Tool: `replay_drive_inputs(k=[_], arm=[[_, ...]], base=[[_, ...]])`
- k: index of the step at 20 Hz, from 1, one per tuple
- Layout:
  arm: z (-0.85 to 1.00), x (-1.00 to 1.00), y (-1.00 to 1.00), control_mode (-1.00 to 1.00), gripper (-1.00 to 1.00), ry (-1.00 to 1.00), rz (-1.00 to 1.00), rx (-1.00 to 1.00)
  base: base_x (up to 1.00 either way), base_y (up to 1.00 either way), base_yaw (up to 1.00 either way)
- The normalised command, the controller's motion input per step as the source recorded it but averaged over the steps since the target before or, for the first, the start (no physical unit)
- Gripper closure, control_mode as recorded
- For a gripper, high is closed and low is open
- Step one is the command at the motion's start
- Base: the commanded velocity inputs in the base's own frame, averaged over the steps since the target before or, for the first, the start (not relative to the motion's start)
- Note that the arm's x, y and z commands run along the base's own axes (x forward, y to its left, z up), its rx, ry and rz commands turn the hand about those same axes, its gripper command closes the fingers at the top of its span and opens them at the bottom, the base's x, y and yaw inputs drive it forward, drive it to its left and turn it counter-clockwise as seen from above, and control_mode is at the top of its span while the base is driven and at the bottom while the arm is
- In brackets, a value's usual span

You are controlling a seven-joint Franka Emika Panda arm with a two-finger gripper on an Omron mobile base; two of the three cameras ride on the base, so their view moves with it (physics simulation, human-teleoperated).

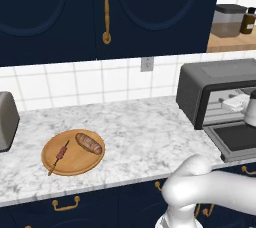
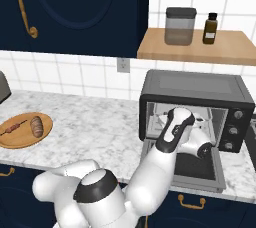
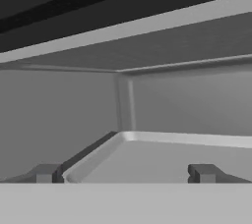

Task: Pick up the kebab skewer and baguette bread, and place them inside the toaster oven. Close the toaster oven door and start by setting the timer.

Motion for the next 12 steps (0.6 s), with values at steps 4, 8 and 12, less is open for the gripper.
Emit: replay_drive_inputs(k=[4, 8, 12], arm=[[-0.26, 0.52, 0.0, -1.0, -1.0, 0.0, 0.0, 0.01], [-0.37, 0.41, 0.0, -1.0, -1.0, 0.0, 0.0, 0.0], [-0.27, 0.36, 0.0, -1.0, -1.0, 0.0, 0.0, 0.0]], base=[[0.0, 0.0, 0.0], [0.0, 0.0, 0.0], [0.0, 0.0, 0.0]])
